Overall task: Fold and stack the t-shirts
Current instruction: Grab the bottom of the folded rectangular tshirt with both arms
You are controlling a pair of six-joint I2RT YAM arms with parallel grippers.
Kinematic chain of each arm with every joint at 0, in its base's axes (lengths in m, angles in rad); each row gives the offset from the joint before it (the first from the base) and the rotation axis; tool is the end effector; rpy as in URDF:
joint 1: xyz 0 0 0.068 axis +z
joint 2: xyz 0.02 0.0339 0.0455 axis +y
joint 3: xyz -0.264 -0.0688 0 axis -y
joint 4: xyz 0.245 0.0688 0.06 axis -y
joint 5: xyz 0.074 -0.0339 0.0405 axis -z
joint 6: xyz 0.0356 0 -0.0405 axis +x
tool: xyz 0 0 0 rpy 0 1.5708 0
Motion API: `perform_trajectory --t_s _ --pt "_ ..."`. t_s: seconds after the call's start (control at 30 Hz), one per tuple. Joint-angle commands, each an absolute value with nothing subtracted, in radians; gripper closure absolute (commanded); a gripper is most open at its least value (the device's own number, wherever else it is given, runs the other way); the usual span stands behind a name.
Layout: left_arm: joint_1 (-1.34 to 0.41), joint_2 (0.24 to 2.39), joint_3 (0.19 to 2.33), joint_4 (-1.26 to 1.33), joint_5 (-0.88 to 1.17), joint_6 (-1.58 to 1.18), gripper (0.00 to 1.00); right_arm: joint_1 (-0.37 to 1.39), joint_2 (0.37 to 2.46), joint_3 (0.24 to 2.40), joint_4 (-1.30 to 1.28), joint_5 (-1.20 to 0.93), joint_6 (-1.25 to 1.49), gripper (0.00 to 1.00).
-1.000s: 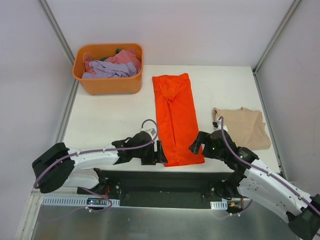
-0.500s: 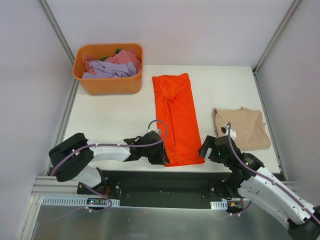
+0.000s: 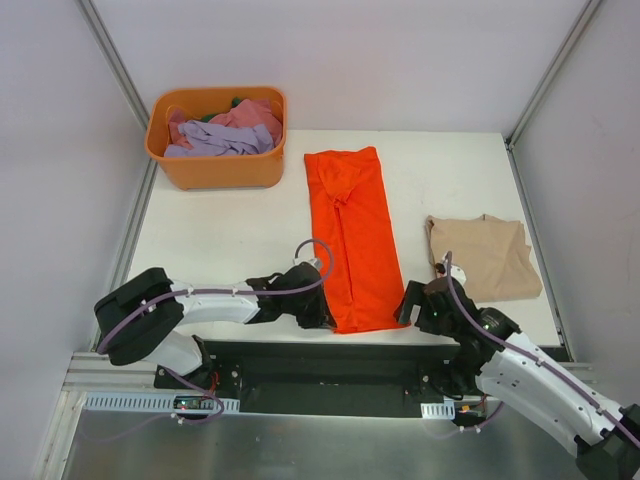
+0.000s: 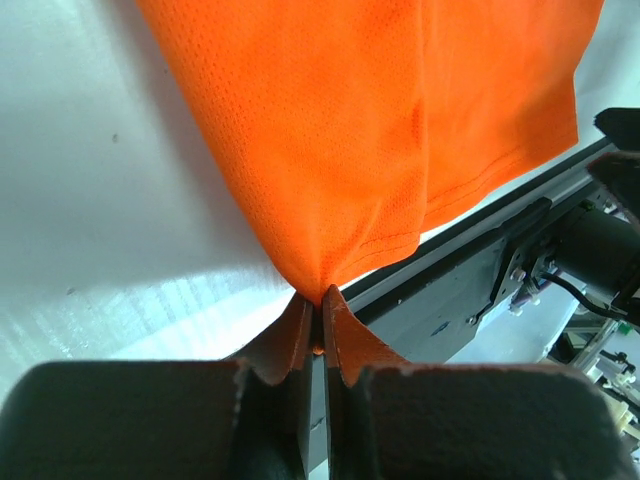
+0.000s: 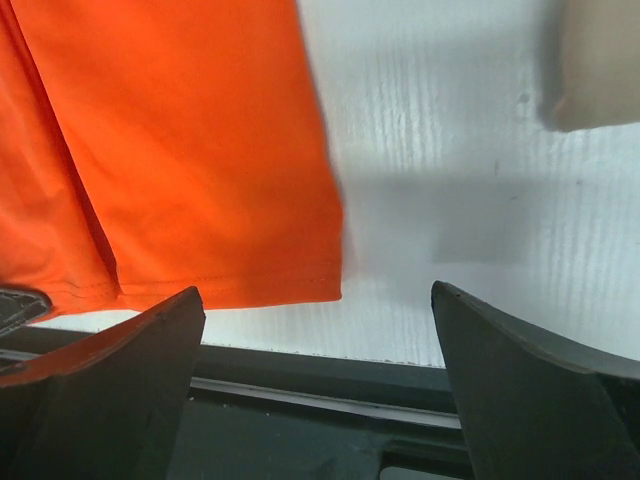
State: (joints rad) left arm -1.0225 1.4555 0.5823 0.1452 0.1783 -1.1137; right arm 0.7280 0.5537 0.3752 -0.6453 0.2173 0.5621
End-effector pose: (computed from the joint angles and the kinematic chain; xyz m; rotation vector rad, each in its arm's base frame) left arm 0.1376 -0.2375 0.1540 -0.0147 2.6503 -1.1542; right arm 0.0955 0.0749 0.1881 -0.0965 2.3971 0.3558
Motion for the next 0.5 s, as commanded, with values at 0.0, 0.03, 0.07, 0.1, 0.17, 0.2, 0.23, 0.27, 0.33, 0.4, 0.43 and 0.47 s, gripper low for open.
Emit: perform_trajectory --t_s 0.0,0.03,0.07,0.1,0.17,0.2,0.23,0.27,0.33,0.4,0.43,0.47 --pt "-1.034 1.398 0.546 0.129 0.160 -1.135 1.00 0.726 0.575 0.327 -0.546 0.088 0.581 0.03" --pt "-1.034 1.393 0.545 0.124 0.156 -1.135 1.00 0.726 0.581 0.316 -0.525 0.066 0.583 0.05" --pt "-1.034 1.388 0.542 0.121 0.155 -1.137 1.00 0.724 0.589 0.311 -0.509 0.060 0.586 0.07" --pt "-1.034 1.385 0.540 0.120 0.155 -1.137 1.00 0.724 0.595 0.308 -0.502 0.066 0.597 0.10" --pt "-1.034 1.379 0.543 0.120 0.156 -1.134 1.00 0.724 0.606 0.305 -0.495 0.081 0.597 0.16" --pt "-1.034 1.379 0.543 0.118 0.156 -1.132 1.00 0.724 0.610 0.302 -0.495 0.100 0.598 0.18" --pt "-1.034 1.379 0.545 0.120 0.155 -1.131 1.00 0.726 0.617 0.298 -0.495 0.119 0.604 0.20" --pt "-1.034 1.379 0.546 0.120 0.155 -1.131 1.00 0.726 0.621 0.295 -0.495 0.133 0.609 0.22" --pt "-1.034 1.381 0.552 0.120 0.160 -1.127 1.00 0.724 0.630 0.291 -0.494 0.132 0.623 0.30" --pt "-1.034 1.382 0.555 0.118 0.166 -1.126 1.00 0.724 0.632 0.291 -0.486 0.108 0.624 0.39" --pt "-1.034 1.381 0.554 0.120 0.166 -1.126 1.00 0.724 0.632 0.293 -0.485 0.100 0.624 0.43" --pt "-1.034 1.379 0.551 0.120 0.167 -1.127 1.00 0.724 0.627 0.291 -0.483 0.098 0.623 0.49"
